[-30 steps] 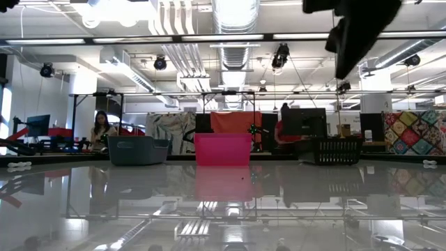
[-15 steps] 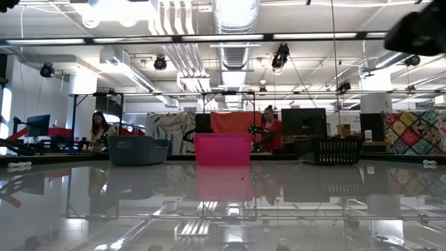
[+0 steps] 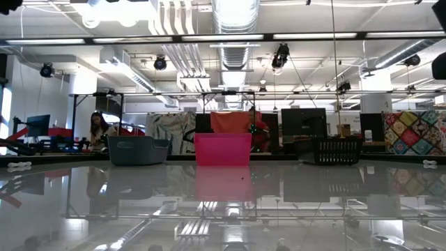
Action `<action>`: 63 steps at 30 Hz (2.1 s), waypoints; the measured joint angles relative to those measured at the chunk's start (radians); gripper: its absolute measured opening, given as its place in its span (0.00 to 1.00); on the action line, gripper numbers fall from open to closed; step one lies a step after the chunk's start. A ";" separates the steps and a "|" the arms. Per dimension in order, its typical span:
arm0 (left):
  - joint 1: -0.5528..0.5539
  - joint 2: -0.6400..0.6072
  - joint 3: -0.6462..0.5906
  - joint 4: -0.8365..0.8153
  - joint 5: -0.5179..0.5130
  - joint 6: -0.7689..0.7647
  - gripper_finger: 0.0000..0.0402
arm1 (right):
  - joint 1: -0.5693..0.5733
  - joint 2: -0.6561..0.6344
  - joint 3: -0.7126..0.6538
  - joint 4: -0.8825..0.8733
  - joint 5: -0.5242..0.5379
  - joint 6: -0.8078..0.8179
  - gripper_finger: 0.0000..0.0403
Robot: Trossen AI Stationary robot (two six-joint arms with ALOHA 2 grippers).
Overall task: Sort Halloween decoration
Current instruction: Put the white bone toy into the black bin
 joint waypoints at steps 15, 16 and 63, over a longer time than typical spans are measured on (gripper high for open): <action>0.000 0.043 0.000 0.059 0.000 0.026 0.00 | -0.001 0.057 -0.005 -0.022 0.008 -0.002 0.27; 0.000 0.043 0.000 0.060 0.000 0.026 0.00 | -0.001 0.057 -0.005 -0.023 0.008 -0.004 0.28; 0.000 0.042 0.000 0.057 0.000 0.038 0.00 | -0.027 -0.098 -0.086 0.062 0.296 0.014 0.02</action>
